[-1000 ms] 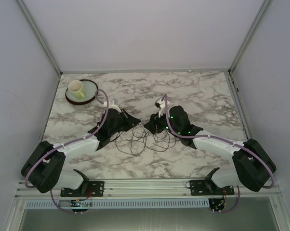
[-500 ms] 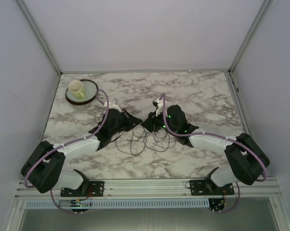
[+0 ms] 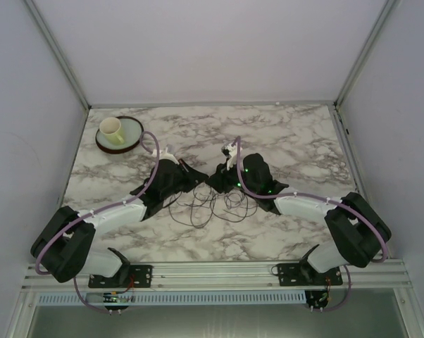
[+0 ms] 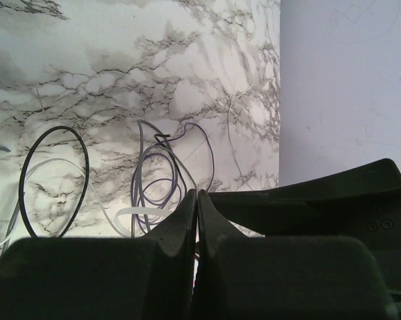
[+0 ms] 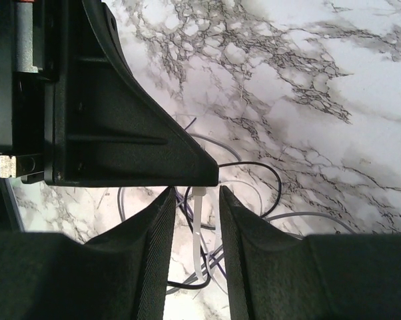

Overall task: Zip-tie the wires
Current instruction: Tie the cable at the center of the board.

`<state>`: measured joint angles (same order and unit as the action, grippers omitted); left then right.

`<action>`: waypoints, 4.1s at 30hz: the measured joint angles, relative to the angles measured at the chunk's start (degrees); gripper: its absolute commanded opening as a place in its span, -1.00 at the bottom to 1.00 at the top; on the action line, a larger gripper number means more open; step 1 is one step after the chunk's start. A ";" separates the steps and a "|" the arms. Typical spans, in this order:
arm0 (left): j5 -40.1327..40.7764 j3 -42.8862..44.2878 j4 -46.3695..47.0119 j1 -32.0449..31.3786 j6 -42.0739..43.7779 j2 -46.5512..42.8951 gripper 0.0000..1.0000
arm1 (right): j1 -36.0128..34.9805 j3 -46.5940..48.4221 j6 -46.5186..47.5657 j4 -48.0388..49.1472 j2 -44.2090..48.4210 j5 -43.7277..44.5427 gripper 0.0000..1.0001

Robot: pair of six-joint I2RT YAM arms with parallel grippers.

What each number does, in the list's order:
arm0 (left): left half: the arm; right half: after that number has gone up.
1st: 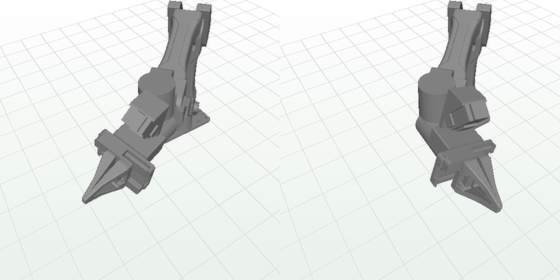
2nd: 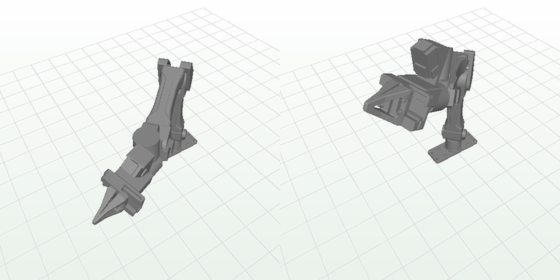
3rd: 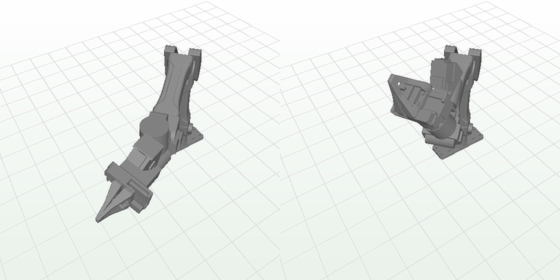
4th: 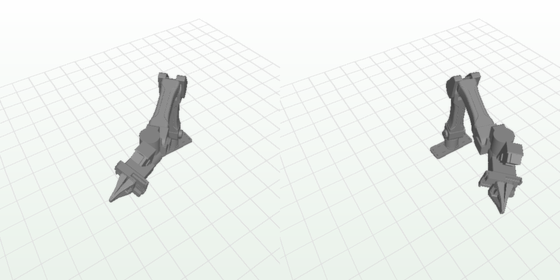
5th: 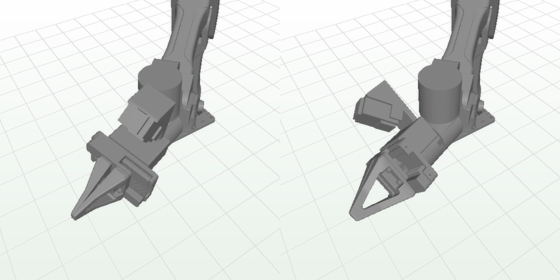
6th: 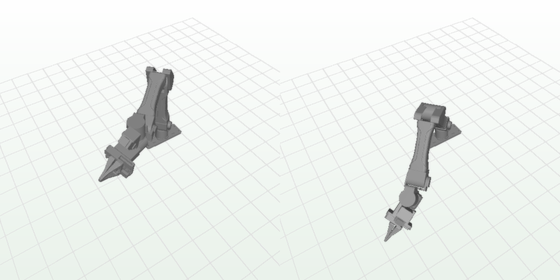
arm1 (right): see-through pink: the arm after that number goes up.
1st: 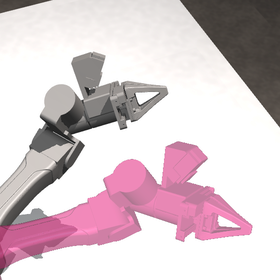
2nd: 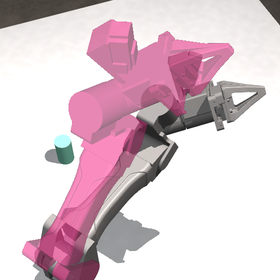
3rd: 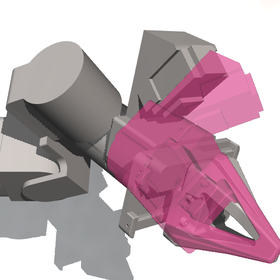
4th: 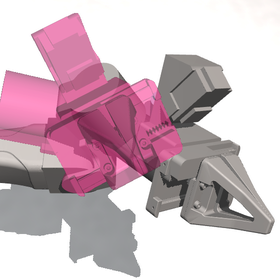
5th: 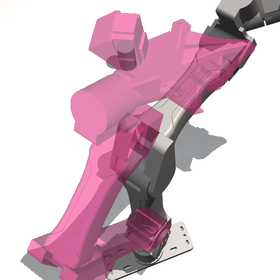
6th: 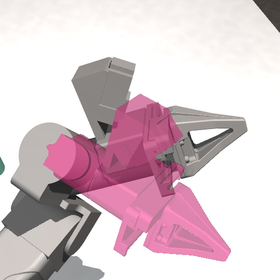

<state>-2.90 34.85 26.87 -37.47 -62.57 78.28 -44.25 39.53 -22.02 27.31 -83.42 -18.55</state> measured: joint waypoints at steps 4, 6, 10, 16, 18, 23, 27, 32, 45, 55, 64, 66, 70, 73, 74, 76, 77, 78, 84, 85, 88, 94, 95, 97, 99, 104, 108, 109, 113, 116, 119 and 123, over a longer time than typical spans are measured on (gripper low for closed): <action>0.48 0.17 0.02 -0.04 -0.11 0.00 -1.00 | -0.02 0.00 -0.33 0.98 -0.46 -0.17 -0.43; 0.66 0.22 0.00 -0.07 -0.13 0.00 -1.00 | -0.02 0.00 -0.50 1.40 -0.76 -0.17 -0.45; 1.31 0.35 0.02 -0.15 -0.48 0.00 -1.00 | -0.04 -0.02 -0.61 2.14 -0.85 0.35 -0.53; 2.10 0.79 0.11 -0.31 -1.01 0.07 -1.00 | -0.07 -0.72 -0.98 4.13 -0.83 2.21 -0.64; 2.19 0.79 0.11 -0.37 -1.14 0.13 -1.00 | -0.07 -1.03 -1.14 4.63 -0.83 2.67 -0.69; 2.54 0.98 0.26 -0.48 -1.31 0.42 -1.00 | -0.20 -1.62 -1.46 6.01 -0.83 3.41 -0.80; 2.62 1.01 0.24 -0.59 -1.36 0.46 -1.00 | -0.39 -2.19 -1.44 6.56 -0.81 4.04 -0.83; 2.56 1.55 -0.66 -0.70 -1.14 0.55 -1.00 | -0.92 -2.73 -1.33 6.56 -0.42 5.07 -0.85; 1.79 4.66 -3.76 -0.63 0.28 1.25 -1.00 | -2.43 -4.90 -1.11 6.91 2.32 9.68 -0.84; 0.96 4.81 -4.57 -0.07 0.55 1.25 -1.00 | -3.56 -5.68 -1.09 6.21 2.80 11.30 -0.84; 1.36 5.84 -4.46 1.44 0.70 1.25 -1.00 | -4.31 -5.73 -0.83 2.91 2.93 11.52 -0.84; 1.92 6.73 -4.09 2.08 0.81 1.25 -1.00 | -4.66 -6.05 -0.68 0.85 2.95 11.32 -0.84; 2.58 9.11 -3.10 2.91 1.27 1.25 -1.00 | -5.20 -7.06 -0.48 -2.40 2.97 11.17 -0.84; 2.51 10.05 -2.80 2.97 1.68 1.22 -0.84 | -5.25 -7.34 -0.50 -3.48 3.23 11.37 -0.84; 2.40 10.12 -2.78 2.97 1.90 1.25 -0.75 | -5.25 -7.34 -0.50 -3.74 3.54 11.50 -0.84; 2.32 10.12 -2.95 2.97 2.62 1.22 -0.48 | -5.25 -7.34 -0.50 -3.80 4.17 11.80 -0.84; 2.27 10.12 -3.17 2.97 2.95 1.25 -0.37 | -5.25 -7.34 -0.50 -3.80 4.42 11.91 -0.84; 2.29 10.05 -3.23 2.97 3.19 1.18 -0.28 | -5.25 -7.34 -0.50 -3.80 4.63 12.09 -0.84; 1.25 6.95 -3.41 2.97 4.09 -0.26 -0.15 | -5.25 -7.34 -0.61 -3.80 5.03 12.79 -0.84; 0.83 6.34 -3.37 2.97 4.07 -0.33 -0.14 | -5.25 -7.34 -0.74 -3.80 5.22 12.98 -0.84; -0.72 4.83 -3.39 2.89 4.04 -0.33 -0.11 | -5.25 -7.34 -1.07 -3.76 5.92 13.90 -0.84; -2.45 3.13 -2.40 0.94 3.74 -0.07 -0.11 | -5.25 -6.97 -1.49 -3.82 6.25 15.02 -0.84; -2.67 2.93 -1.84 0.50 3.56 0.31 -0.11 | -5.25 -6.71 -1.49 -3.85 6.25 15.02 -0.84; -3.02 2.84 -1.22 -0.28 3.15 1.22 -0.12 | -5.25 -6.34 -1.53 -3.78 6.25 15.04 -0.84; -3.08 2.84 -1.01 -0.98 2.78 1.86 -0.13 | -5.25 -6.25 -1.60 -3.76 6.25 15.10 -0.84; -2.73 2.56 -0.90 -2.10 2.49 2.16 -0.25 | -5.25 -6.25 -1.64 -3.76 6.25 15.26 -0.85; -2.58 2.23 -0.44 -2.58 2.19 2.56 -0.35 | -5.25 -6.25 -1.90 -3.74 6.23 15.34 -0.85; -2.56 2.23 -0.26 -2.69 2.05 2.78 -0.36 | -5.22 -6.25 -2.03 -3.74 6.25 15.47 -0.85; -2.27 2.23 0.09 -3.58 1.44 3.96 -0.55 | -5.25 -6.25 -2.36 -3.52 6.23 15.67 -0.85; -1.90 2.23 0.74 -3.85 1.31 4.79 -0.78 | -5.25 -6.23 -2.64 -3.61 6.23 15.67 -0.85; -1.44 2.25 1.14 -3.85 1.25 5.51 -1.00 | -5.25 -6.23 -2.69 -3.56 6.25 15.69 -0.85; -1.11 2.38 1.16 -3.85 1.46 6.08 -1.00 | -5.22 -6.23 -2.73 -3.93 6.23 15.96 -0.86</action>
<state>-4.01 37.23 28.03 -41.32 -61.10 84.36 -49.47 33.30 -24.75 23.38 -77.19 -2.59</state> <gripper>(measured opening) 0.005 0.082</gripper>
